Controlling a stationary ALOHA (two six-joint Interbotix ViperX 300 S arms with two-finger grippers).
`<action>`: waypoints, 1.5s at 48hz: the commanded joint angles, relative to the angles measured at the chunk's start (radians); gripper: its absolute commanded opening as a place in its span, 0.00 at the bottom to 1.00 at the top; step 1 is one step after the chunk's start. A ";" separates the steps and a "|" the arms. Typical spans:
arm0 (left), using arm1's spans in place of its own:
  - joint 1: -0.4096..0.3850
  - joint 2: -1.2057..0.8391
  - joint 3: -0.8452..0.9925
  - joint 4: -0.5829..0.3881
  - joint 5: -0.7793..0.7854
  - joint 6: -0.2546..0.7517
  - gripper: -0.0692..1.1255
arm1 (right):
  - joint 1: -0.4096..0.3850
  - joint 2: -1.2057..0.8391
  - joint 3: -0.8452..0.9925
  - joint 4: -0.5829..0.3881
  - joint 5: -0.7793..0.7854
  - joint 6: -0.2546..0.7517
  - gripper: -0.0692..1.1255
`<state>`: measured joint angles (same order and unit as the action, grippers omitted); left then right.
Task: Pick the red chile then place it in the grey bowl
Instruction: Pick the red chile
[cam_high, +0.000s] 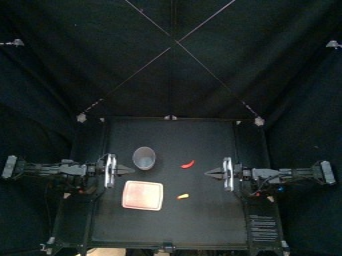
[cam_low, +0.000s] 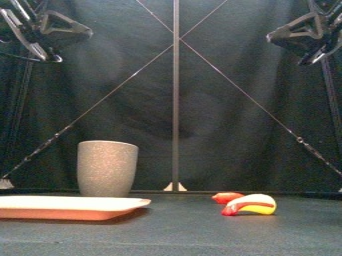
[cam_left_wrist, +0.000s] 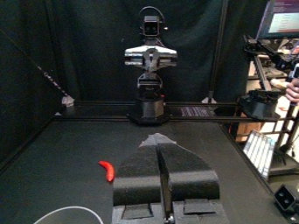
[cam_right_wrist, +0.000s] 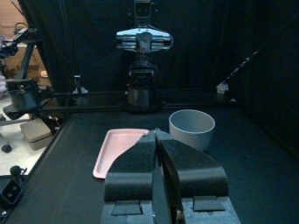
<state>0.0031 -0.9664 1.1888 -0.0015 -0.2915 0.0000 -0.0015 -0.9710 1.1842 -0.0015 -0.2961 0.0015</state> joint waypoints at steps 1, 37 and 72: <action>0.026 -0.006 0.006 0.000 -0.002 0.002 0.04 | -0.009 0.037 -0.008 0.020 0.003 0.015 0.09; 0.038 -0.025 0.012 0.009 0.006 0.003 0.03 | -0.186 0.775 -0.446 -0.098 0.634 0.060 0.71; 0.060 -0.025 0.021 0.009 0.006 0.003 0.03 | -0.285 1.051 -0.664 -0.126 0.904 -0.057 0.92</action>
<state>0.0598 -0.9940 1.2226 0.0046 -0.2807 0.0000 -0.2638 0.0982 0.5338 -0.1626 0.6136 -0.0245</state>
